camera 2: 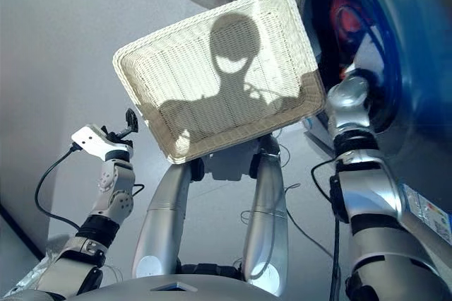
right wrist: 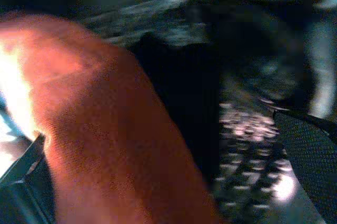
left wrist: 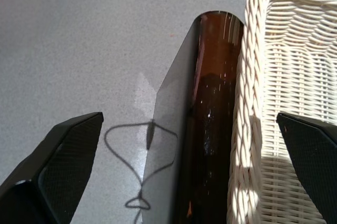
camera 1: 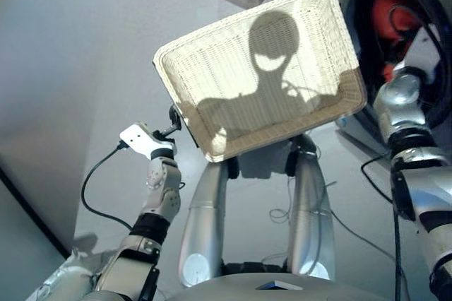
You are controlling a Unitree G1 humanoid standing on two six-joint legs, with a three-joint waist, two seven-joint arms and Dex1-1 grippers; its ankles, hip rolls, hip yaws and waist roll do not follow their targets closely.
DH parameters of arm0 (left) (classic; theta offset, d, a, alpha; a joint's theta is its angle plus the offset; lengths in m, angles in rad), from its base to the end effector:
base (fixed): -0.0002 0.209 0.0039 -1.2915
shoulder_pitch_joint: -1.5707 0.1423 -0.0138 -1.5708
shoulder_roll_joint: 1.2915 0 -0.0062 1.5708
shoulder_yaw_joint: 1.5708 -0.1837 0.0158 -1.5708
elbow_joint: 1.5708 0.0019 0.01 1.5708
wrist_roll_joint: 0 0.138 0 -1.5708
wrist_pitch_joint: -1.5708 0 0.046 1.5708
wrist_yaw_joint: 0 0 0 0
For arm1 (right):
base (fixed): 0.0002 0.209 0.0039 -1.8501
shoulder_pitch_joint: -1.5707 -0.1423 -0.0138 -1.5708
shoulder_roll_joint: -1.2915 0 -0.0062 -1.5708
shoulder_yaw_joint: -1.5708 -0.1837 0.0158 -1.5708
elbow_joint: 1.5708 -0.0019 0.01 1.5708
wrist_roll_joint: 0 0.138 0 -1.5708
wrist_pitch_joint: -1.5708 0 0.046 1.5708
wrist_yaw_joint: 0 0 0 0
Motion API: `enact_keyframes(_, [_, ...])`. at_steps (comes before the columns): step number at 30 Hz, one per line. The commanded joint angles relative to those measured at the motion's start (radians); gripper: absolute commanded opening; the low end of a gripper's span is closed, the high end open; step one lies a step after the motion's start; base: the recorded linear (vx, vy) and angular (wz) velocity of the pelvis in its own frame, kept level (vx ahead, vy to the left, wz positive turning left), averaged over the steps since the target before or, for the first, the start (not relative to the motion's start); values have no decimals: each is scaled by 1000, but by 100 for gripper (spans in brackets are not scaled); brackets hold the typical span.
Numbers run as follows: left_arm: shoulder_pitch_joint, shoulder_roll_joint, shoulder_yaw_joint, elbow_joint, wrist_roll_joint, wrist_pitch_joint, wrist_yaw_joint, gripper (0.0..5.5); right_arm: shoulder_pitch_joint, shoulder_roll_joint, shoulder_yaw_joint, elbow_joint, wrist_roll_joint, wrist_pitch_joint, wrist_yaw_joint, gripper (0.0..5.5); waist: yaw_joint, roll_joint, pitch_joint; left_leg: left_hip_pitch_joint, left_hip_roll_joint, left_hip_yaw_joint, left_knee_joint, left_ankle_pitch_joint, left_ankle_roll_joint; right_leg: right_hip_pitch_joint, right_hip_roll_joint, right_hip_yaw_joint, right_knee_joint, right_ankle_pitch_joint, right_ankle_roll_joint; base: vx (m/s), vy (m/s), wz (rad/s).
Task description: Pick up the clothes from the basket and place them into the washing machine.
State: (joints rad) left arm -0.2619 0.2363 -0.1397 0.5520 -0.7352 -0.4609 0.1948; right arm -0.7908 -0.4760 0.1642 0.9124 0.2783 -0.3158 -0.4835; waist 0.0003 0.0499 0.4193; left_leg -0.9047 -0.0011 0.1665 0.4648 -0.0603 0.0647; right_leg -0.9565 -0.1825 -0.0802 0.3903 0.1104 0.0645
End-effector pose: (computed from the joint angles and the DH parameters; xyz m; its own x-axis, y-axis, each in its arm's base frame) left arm 0.2439 0.1875 0.0209 0.9516 0.3067 0.0205 -0.2694 0.8642 -0.4250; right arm 0.3326 -0.2286 0.1253 0.8408 -0.4570 0.2903 0.5088 0.8502 -0.1352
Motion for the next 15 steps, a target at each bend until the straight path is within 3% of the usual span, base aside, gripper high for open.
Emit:
enact_keyframes(1, [59, 39, 22, 61, 100, -20, -6, 550, 69, 7, 51, -36, 24, -78, 75, 550, 36, 7, -120, 41, -3, -61, -134, 34, -60, 50, 27, -84, 20, -81, -4, 0, 0, 0])
enact_keyframes(8, [50, 5, 26, 221, 165, -11, -10, 550, 214, 149, 78, -20, 97, -78, 189, 550, 53, -21, -138, 198, -1, -79, -200, 46, -69, 214, 24, -125, -41, -81, 5, 59, -29, 69])
enact_keyframes(15, [55, -19, 23, 315, 225, 4, 7, 550, 337, 219, 92, -39, 94, -67, 205, 550, 49, -41, -130, 370, 7, -88, -257, 49, -78, 384, 29, -151, -92, -86, 12, 77, -19, 84])
